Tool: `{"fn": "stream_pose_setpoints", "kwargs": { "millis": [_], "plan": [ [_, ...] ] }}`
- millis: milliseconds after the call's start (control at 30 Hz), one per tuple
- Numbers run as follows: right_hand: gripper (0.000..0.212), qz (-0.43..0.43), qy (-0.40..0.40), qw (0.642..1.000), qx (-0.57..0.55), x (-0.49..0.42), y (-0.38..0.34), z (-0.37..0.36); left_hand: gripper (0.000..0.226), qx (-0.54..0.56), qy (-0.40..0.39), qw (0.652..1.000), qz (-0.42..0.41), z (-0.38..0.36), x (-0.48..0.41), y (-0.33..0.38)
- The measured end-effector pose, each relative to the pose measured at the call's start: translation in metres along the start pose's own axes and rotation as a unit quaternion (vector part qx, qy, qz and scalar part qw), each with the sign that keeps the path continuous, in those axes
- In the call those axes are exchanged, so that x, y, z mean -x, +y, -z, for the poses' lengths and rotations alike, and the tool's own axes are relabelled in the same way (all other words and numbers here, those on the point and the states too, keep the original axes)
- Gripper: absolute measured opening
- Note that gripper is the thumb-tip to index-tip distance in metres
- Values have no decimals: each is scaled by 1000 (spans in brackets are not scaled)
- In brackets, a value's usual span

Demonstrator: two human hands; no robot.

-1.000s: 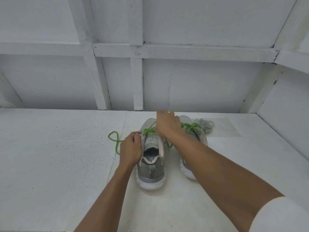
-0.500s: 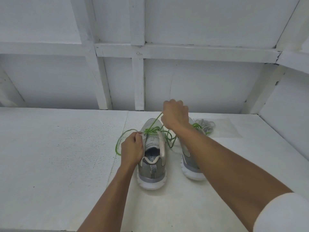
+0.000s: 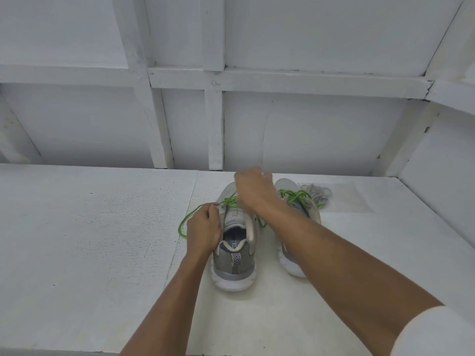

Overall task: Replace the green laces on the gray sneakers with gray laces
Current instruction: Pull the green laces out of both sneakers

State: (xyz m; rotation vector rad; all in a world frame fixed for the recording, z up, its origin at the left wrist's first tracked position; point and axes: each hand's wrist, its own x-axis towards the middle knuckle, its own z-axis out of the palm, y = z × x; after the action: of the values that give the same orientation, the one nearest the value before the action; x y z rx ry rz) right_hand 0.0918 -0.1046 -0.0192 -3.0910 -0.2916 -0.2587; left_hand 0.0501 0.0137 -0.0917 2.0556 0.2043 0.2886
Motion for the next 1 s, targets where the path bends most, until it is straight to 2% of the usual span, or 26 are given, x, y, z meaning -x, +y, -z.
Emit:
{"fn": "stream_pose_setpoints", "kwargs": {
  "millis": [100,200,267,367,467,600,700,767,867,1000],
  "plan": [
    [29,-58,80,995,-2,-7,19,17,33,4,7,1000,5,0,2,2],
    [34,-60,91,994,-30,-10,22,16,33,7,12,1000,8,0,2,3],
    [36,-26,65,996,-55,-7,14,8,32,7,14,1000,9,0,2,4],
    [37,23,-33,997,-68,-3,-1,-9,32,1,13,1000,7,0,1,3],
    [24,61,-66,995,-38,0,-11,-23,35,-4,14,1000,4,-1,0,0],
    [22,46,4,999,-7,-3,-4,-10,35,-1,14,1000,1,0,0,0],
    [22,-29,95,995,-23,-11,20,12,34,8,11,1000,3,0,1,2],
    [25,-61,119,990,-33,-15,33,19,34,11,12,1000,4,0,2,3],
    [31,-40,91,993,-68,-15,31,15,33,16,13,1000,10,0,3,4],
    [33,31,-38,993,-103,-5,6,-5,33,13,11,1000,11,1,3,3]
  ]
}}
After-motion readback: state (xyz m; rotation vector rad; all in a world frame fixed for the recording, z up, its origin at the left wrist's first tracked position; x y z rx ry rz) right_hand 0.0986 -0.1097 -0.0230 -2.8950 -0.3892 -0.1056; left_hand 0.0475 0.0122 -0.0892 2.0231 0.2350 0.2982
